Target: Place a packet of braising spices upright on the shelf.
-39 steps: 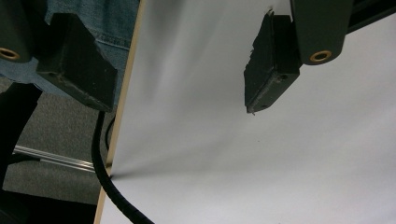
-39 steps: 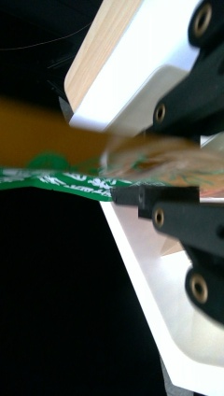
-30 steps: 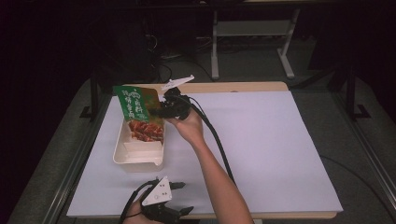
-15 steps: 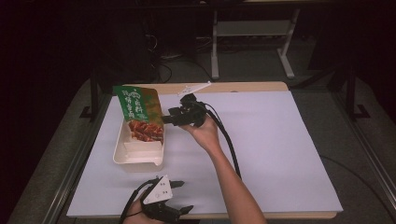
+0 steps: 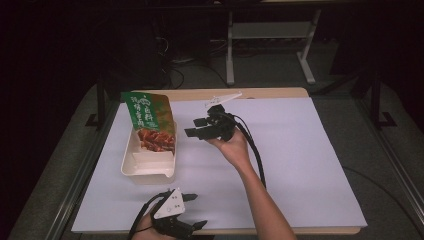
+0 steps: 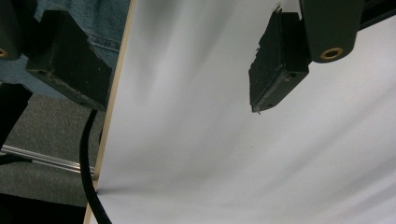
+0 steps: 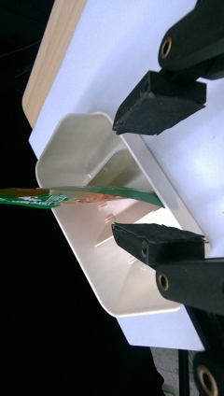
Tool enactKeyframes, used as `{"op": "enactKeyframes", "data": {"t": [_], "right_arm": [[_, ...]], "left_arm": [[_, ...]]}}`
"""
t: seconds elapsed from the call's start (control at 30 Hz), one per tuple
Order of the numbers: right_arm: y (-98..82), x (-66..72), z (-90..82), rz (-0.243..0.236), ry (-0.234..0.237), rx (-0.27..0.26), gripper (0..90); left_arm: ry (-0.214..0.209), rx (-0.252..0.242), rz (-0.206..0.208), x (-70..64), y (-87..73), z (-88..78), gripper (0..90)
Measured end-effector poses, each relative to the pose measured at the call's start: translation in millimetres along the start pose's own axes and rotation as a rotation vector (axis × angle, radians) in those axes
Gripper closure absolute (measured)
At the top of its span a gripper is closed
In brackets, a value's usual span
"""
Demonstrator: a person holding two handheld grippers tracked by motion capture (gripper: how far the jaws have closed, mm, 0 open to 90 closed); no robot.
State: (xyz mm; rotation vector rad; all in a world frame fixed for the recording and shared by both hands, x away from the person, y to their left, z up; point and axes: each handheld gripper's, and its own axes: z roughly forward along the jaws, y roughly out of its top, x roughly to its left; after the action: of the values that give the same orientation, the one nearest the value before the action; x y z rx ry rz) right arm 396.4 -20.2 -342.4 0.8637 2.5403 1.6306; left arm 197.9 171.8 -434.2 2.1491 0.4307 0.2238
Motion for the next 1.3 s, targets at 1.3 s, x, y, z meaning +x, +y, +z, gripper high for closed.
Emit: {"op": "enactKeyframes", "data": {"t": [1.3], "right_arm": [[-41.6,2.7,-62.3,0.013,-0.033,0.039,31.0]], "left_arm": [[0.004,-0.003,0.001,2.3,-2.2,0.6,21.1]]}}
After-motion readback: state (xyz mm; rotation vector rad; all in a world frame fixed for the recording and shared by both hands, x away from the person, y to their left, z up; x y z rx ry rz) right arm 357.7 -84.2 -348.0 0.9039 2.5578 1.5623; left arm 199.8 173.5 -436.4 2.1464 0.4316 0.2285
